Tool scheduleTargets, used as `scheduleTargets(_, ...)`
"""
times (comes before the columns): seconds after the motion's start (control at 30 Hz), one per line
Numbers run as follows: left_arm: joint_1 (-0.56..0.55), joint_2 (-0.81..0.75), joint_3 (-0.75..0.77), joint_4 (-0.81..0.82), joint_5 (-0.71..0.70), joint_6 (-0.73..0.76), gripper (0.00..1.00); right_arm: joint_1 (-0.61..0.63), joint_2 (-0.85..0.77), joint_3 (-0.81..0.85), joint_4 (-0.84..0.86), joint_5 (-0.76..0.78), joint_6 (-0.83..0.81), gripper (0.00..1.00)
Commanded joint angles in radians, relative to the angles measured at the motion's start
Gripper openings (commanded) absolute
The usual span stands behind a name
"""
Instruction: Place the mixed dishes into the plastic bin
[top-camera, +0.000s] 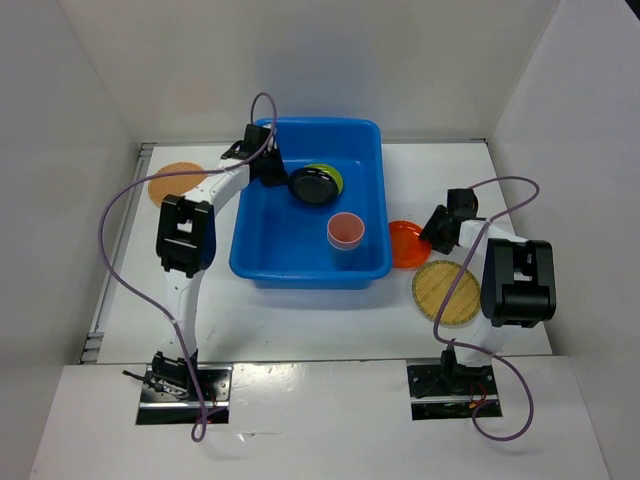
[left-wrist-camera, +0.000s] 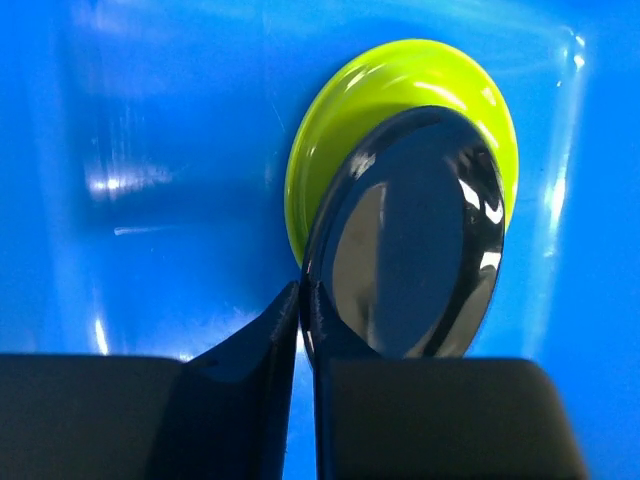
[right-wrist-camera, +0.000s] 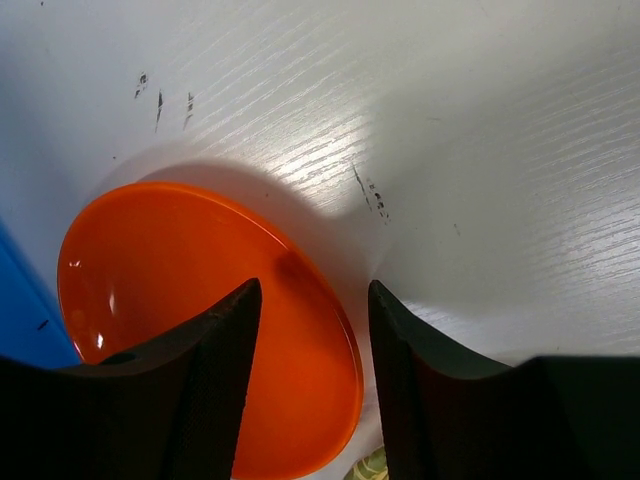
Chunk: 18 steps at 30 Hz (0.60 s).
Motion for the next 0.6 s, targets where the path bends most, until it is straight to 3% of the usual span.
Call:
scheduleTargets(0.0,-0.003,0.038,0.068,-0.015,-0.015,-0.010,0.21,-0.001,0.034,0.007,-0.012,0.013,-0.013,0.51)
scheduleTargets(0.1,-0.003,0.064,0.097,-0.039,-0.015,-0.010,0.35,-0.001,0.043,0.007,-0.021,0.013,-0.013,0.46)
scheduleTargets(0.17,-0.003,0.077,0.112,-0.063,-0.015,-0.001,0.39,-0.001,0.043,0.007,-0.021,0.013,-0.013,0.45)
scheduleTargets(0.3,-0.003,0.077,0.131,-0.089,-0.038,0.008,0.49,-0.001,0.043,0.007,-0.021,0.013,-0.013,0.33)
scheduleTargets(0.43,-0.013,0.022,0.131,-0.089,-0.049,0.028,0.67,-0.001,0.063,0.016,-0.021,0.003,-0.013,0.24)
scheduleTargets(0.47,-0.013,-0.012,0.143,-0.080,-0.049,0.040,0.78,-0.001,0.063,0.027,-0.021,-0.006,-0.013,0.17)
scheduleTargets(0.57,-0.032,-0.073,0.166,-0.071,-0.049,0.068,0.93,-0.001,0.073,0.039,-0.021,-0.006,-0.013,0.04)
